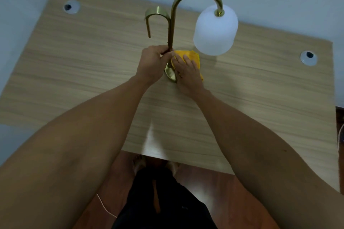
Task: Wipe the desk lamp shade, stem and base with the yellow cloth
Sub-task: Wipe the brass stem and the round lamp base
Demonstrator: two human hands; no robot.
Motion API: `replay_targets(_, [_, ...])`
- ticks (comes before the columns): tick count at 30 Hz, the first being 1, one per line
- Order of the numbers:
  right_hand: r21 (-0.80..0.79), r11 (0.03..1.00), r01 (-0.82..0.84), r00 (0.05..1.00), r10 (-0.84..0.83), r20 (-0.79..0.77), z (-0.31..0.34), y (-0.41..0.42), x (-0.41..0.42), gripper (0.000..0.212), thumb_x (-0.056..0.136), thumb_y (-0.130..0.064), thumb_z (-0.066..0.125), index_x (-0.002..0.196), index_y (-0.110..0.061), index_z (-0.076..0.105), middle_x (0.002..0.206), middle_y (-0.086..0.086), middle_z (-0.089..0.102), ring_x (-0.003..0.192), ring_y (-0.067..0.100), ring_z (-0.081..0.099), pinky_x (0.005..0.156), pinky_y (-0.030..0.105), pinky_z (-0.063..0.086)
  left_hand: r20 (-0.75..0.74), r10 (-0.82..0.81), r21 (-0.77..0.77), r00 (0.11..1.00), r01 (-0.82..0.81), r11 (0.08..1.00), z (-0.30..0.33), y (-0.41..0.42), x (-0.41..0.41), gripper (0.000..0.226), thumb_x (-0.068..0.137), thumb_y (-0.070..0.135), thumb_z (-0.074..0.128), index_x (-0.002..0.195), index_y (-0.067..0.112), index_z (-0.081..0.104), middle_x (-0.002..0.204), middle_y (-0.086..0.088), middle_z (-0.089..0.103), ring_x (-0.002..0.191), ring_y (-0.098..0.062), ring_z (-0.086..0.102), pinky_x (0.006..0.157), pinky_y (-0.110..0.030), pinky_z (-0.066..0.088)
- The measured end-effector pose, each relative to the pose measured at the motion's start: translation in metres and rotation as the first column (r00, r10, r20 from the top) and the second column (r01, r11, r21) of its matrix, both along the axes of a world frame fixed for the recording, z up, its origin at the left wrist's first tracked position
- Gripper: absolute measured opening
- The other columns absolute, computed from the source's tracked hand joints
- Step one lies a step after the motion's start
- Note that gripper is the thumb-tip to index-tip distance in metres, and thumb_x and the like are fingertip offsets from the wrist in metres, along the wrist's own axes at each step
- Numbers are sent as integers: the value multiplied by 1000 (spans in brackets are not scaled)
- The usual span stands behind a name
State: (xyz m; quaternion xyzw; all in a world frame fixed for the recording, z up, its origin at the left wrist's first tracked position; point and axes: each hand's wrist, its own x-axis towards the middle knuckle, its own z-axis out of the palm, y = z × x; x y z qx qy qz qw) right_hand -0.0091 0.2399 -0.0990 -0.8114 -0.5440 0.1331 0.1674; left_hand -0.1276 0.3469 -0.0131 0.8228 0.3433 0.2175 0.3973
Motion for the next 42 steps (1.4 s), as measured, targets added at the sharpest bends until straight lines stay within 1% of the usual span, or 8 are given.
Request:
replay_targets(13, [23, 1000, -2, 996, 4, -92, 0, -22, -12, 51, 102, -7, 49, 152, -12, 45, 163, 7, 39, 154, 36, 25, 119, 59, 20, 26, 28, -36, 999, -27, 999, 3, -5, 0, 20, 92, 24, 67, 97, 10, 80, 87, -5, 78, 84, -15, 73, 81, -34, 56])
replay_targets(23, [19, 999, -46, 995, 48, -83, 10, -24, -15, 46, 102, -14, 51, 148, -16, 49, 157, 5, 47, 152, 38, 30, 115, 61, 26, 32, -3, -18, 999, 3, 1000, 3, -1, 0, 19, 92, 22, 69, 99, 8, 79, 91, -4, 78, 88, -5, 67, 78, -17, 51])
replay_targets(26, [9, 998, -58, 993, 59, -106, 9, -26, -15, 49, 99, -22, 55, 148, -22, 50, 157, 1, 46, 153, 38, 25, 117, 63, 22, 38, 1, -18, 999, 0, 1000, 2, 0, -1, 19, 92, 23, 69, 98, 8, 80, 89, -5, 78, 87, -9, 70, 81, -28, 55])
replay_targets(30, [90, 986, 140, 969, -118, -216, 11, -15, -30, 30, 106, -37, 45, 122, -21, 65, 136, -3, 61, 150, 37, 32, 117, 61, 20, 23, -3, -28, 1000, 4, 1000, 1, 0, -1, 20, 92, 24, 69, 97, 9, 80, 89, -4, 78, 88, -9, 70, 83, -32, 55])
replay_targets(33, [164, 938, 305, 920, -246, -306, 10, -6, -40, 19, 104, -21, 51, 95, -15, 67, 106, -1, 68, 142, 36, 43, 116, 62, 23, 22, 4, -38, 1000, -3, 999, 1, 0, -1, 19, 91, 24, 69, 98, 10, 79, 89, -3, 78, 85, -9, 71, 85, -31, 56])
replay_targets(36, [215, 908, 360, 917, -303, -258, 8, 0, -40, 11, 92, -12, 64, 83, -15, 71, 93, -1, 68, 121, 34, 58, 105, 59, 37, 31, 9, -39, 999, -8, 999, -1, 1, -1, 19, 92, 25, 69, 98, 10, 79, 88, -1, 78, 85, -8, 71, 83, -28, 56])
replay_targets(39, [325, 890, 319, 945, -270, -186, 4, 3, -33, 9, 78, -9, 70, 70, -14, 71, 74, -3, 67, 79, 24, 62, 69, 49, 50, 32, 4, -22, 999, -4, 1000, -3, 1, 0, 20, 92, 26, 68, 99, 11, 80, 88, 1, 77, 84, -7, 71, 82, -25, 55])
replay_targets(42, [329, 892, 311, 950, -279, -143, 4, -3, -32, 9, 82, -13, 70, 84, -18, 78, 91, -5, 75, 87, 26, 67, 69, 43, 51, 19, -5, -7, 1000, 5, 1000, -4, 2, -1, 20, 93, 27, 67, 99, 13, 79, 87, 2, 77, 83, -7, 70, 80, -24, 55])
